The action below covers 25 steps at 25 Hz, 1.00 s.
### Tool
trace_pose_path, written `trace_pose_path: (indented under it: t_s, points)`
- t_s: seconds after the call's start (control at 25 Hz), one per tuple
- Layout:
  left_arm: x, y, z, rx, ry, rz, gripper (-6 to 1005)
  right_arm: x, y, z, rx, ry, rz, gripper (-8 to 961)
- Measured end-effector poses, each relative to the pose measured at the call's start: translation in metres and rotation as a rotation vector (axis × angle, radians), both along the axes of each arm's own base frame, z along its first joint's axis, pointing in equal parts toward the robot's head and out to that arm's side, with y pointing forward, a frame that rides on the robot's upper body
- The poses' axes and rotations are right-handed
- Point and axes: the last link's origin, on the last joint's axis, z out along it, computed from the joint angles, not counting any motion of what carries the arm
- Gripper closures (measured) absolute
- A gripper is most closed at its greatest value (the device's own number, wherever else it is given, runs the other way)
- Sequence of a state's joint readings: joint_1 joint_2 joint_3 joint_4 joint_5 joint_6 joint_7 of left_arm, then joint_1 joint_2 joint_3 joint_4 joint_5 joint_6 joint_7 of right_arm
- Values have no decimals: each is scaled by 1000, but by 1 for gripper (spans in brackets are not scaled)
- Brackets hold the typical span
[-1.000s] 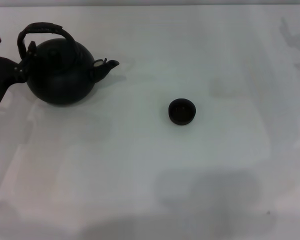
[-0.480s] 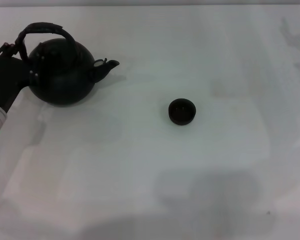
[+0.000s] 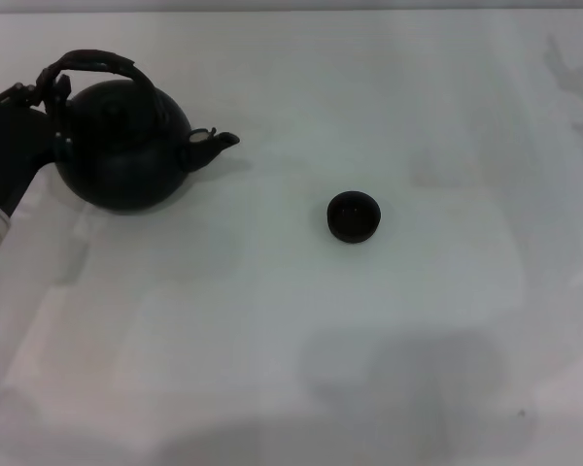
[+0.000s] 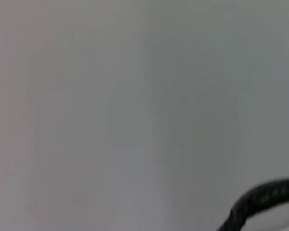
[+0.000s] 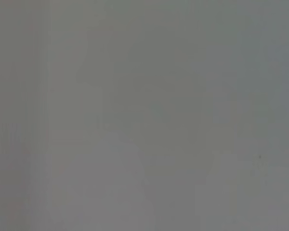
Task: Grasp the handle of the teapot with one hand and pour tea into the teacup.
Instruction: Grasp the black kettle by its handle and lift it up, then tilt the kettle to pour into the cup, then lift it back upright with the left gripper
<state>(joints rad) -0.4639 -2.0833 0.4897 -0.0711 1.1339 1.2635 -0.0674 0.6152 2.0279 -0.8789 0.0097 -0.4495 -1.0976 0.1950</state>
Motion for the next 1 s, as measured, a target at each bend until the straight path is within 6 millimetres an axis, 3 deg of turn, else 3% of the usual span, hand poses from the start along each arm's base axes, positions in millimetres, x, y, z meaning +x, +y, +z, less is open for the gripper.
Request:
trace_pose_path:
  t_s: [0.28, 0.6, 1.0]
  points:
    - [16, 10, 14, 57, -11, -103, 899, -1, 1, -1, -3, 0, 3, 128]
    - [48, 35, 14, 51, -7, -223, 898, -3, 3, -1, -4, -1, 9, 128]
    - [94, 57, -10, -95, 75, -391, 898, -2, 4, -1, -7, 0, -2, 128]
